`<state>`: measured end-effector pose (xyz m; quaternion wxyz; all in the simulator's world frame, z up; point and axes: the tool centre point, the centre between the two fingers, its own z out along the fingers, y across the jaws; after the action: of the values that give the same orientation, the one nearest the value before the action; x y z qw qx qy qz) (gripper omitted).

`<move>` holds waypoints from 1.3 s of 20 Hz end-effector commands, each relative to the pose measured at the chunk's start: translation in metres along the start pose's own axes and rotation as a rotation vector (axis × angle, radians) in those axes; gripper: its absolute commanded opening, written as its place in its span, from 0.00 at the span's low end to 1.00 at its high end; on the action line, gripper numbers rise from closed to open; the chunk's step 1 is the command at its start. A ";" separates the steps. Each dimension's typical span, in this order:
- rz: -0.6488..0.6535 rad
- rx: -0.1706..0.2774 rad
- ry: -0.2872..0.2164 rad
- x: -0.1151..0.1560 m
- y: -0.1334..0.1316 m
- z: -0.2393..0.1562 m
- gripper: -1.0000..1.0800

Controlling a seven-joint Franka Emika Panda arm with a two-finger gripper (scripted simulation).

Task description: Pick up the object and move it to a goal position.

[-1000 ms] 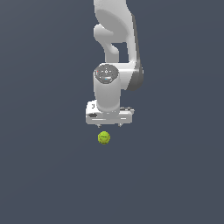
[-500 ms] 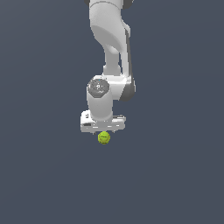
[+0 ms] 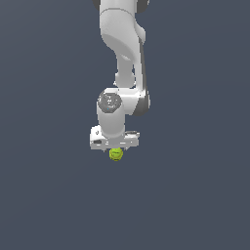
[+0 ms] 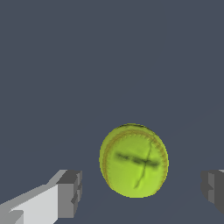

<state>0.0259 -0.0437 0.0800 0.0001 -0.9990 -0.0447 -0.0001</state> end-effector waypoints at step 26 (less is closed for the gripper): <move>-0.003 0.000 0.000 -0.003 0.002 0.036 0.00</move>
<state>0.0237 -0.0452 0.0425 0.0002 -0.9989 -0.0464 0.0009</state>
